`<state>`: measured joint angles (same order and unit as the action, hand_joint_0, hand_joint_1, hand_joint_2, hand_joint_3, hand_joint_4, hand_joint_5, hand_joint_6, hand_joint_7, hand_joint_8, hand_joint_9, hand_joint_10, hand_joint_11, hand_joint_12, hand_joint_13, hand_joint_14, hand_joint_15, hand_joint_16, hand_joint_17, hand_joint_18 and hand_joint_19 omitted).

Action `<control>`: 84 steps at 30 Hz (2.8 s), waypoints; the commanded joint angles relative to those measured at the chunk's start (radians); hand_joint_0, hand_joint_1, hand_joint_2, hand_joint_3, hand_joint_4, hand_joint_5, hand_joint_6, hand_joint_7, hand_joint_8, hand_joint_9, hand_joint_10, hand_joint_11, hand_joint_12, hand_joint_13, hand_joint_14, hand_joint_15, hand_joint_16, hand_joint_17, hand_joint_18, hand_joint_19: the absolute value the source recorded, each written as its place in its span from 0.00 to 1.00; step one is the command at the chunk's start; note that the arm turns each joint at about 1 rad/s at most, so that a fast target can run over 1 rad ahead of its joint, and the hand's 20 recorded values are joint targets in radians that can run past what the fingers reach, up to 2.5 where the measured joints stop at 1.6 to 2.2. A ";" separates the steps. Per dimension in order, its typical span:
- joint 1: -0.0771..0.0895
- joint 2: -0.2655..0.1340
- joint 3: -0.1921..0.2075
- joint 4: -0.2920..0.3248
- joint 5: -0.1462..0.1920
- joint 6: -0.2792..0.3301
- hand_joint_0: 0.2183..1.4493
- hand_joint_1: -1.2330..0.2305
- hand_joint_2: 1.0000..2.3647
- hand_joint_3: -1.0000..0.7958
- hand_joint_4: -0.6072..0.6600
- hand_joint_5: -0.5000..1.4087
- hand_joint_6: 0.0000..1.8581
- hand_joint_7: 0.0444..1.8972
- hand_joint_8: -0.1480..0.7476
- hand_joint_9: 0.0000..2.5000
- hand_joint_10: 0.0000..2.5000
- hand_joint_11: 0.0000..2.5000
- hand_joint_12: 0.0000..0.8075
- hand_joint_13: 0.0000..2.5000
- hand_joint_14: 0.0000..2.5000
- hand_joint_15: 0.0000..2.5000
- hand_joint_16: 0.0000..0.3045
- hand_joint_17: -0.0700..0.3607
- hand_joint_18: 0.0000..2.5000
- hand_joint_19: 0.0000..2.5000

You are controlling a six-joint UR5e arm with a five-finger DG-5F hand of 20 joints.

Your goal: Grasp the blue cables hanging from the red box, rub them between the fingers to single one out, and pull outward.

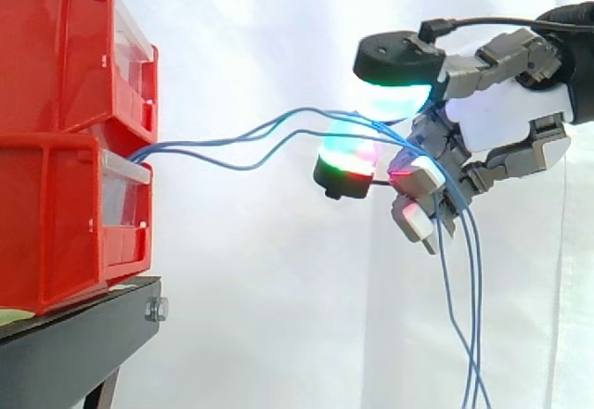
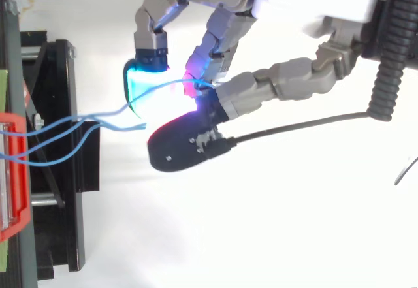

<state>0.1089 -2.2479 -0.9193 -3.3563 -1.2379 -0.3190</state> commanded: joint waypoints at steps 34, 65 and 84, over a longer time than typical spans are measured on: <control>0.002 -0.001 0.000 -0.002 0.000 -0.003 0.42 0.19 0.00 0.28 0.53 0.16 0.50 0.42 0.51 0.39 0.01 0.36 0.45 0.37 0.01 0.26 0.15 0.40 0.34 0.18; -0.003 0.001 0.065 -0.078 -0.009 -0.083 0.32 0.30 0.01 0.46 0.51 0.19 0.49 0.50 0.56 0.48 0.01 0.37 0.47 0.42 0.01 0.28 0.17 0.43 0.35 0.22; -0.037 0.001 0.065 -0.144 -0.009 -0.084 0.45 0.18 0.00 0.28 0.40 0.18 0.51 0.47 0.47 0.42 0.01 0.35 0.42 0.36 0.01 0.25 0.12 0.36 0.32 0.17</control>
<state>0.0749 -2.2476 -0.8549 -3.4899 -1.2471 -0.4042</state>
